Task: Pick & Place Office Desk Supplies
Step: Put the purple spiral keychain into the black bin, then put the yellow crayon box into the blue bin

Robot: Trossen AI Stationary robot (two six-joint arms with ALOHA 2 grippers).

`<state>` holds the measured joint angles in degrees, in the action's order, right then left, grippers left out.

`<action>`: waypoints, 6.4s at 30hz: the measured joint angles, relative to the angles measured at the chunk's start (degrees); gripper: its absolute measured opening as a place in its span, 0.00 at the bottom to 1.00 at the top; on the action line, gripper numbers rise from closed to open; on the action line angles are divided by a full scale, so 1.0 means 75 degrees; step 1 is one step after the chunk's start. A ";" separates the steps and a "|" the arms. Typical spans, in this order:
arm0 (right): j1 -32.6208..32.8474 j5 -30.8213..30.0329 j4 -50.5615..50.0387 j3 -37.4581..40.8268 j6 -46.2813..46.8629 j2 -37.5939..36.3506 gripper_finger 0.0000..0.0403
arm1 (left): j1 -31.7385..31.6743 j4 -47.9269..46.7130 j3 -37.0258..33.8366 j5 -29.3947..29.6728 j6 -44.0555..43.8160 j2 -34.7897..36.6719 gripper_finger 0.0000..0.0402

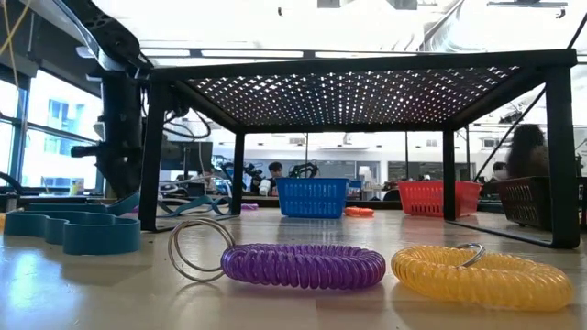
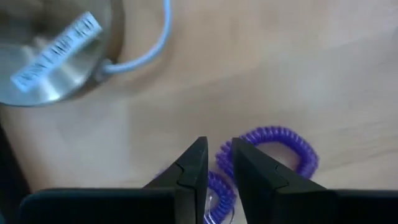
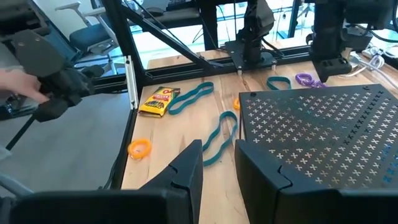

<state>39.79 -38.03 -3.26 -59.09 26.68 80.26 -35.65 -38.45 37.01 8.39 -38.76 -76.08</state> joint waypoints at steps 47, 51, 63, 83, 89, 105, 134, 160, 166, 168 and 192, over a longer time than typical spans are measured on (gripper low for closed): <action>-0.0128 -0.0087 -0.0325 0.0000 0.0061 -0.0011 0.20 | 0.3911 -0.0838 0.2654 0.1875 0.1761 0.2222 0.00; -0.0386 -0.0311 0.0093 0.0000 -0.0043 0.0173 0.20 | 0.5223 0.0712 0.2711 0.1707 0.2481 0.2520 0.00; -0.1750 0.0694 0.2363 0.0000 -0.1049 0.0969 0.41 | 0.7776 0.3573 0.2719 0.1197 0.3622 0.1352 0.00; -0.2970 0.4148 0.5151 0.0000 -0.1087 0.2473 0.60 | 0.8031 0.4165 0.2719 0.0990 0.3806 0.0921 0.00; -0.2972 0.4123 0.5157 0.0000 -0.1424 0.2473 0.25 | 0.8031 0.4161 0.2719 0.0990 0.3803 0.0921 0.00; -0.2078 0.2665 0.2868 -0.0003 -0.1664 0.1570 0.01 | 0.8143 0.4258 0.2722 0.0987 0.4199 0.0545 0.18; 0.1304 0.1279 -1.1133 0.0023 1.2822 -0.0340 0.01 | 0.8733 0.1634 0.2722 -0.2495 0.1390 0.0621 0.23; 0.0339 0.1104 -1.0610 0.0264 1.1400 -0.0027 0.57 | 1.0233 -0.0223 0.2710 -0.2478 -0.1677 0.0621 0.23; 0.0932 -0.1576 -0.9273 -0.0371 0.9935 -0.0027 0.58 | 1.1252 -0.0586 0.2693 -0.1217 -0.3946 0.0618 0.23; 0.1112 -0.2524 -0.8188 -0.0449 0.8731 -0.0027 0.58 | 1.1598 -0.0579 0.2693 -0.0750 -0.4507 0.0618 0.23; 0.0075 0.0504 0.2538 -0.0350 -0.1920 0.1351 0.58 | 1.4448 -0.0560 0.2693 -0.0617 -0.6440 -0.1589 0.23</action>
<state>40.35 -34.25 15.77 -61.71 12.28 90.39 72.71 -42.65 57.21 3.76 -87.07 -88.00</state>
